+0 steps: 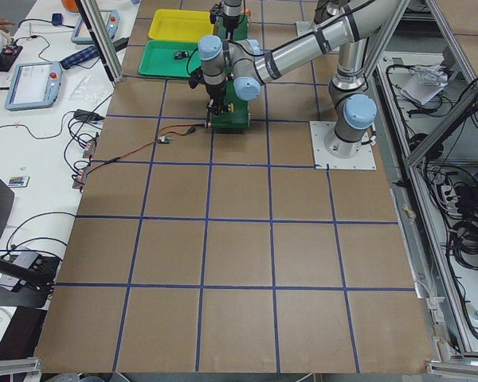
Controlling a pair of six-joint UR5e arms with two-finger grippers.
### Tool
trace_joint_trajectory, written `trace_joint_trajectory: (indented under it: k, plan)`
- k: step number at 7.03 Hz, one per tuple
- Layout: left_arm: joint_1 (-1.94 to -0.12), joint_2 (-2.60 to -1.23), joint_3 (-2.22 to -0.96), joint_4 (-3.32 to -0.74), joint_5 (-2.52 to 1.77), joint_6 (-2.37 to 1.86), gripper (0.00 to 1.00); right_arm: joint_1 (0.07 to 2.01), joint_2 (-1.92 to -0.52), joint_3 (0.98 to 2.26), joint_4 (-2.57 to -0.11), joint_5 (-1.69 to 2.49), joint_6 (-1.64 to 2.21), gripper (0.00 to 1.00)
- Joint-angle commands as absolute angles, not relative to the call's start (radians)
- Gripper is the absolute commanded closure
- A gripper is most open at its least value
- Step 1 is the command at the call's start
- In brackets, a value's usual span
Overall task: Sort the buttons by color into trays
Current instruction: 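Carry the green push-button into the green tray and release it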
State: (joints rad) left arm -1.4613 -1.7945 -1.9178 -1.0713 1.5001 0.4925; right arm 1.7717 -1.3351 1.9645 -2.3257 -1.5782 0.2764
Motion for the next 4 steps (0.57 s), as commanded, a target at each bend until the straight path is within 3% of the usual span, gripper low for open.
trace_joint_trajectory:
  k: [1, 2, 3, 4]
  plan:
    - [-1.450, -1.796, -1.940, -1.063, 1.500, 0.502, 1.00, 1.758, -1.289, 1.842, -2.326, -1.607, 0.252, 0.81]
    - [-1.451, -1.795, -1.942, -1.063, 1.500, 0.502, 0.57, 1.753, -1.202, 1.724, -2.327, -1.609, 0.238, 0.80]
    - [-1.451, -1.805, -1.933, -1.062, 1.499, 0.500, 0.01, 1.744, -1.096, 1.603, -2.327, -1.605, 0.227, 0.74]
    - [-1.453, -1.792, -1.928, -1.062, 1.499, 0.500, 0.00, 1.732, -1.010, 1.524, -2.332, -1.606, 0.216, 0.53]
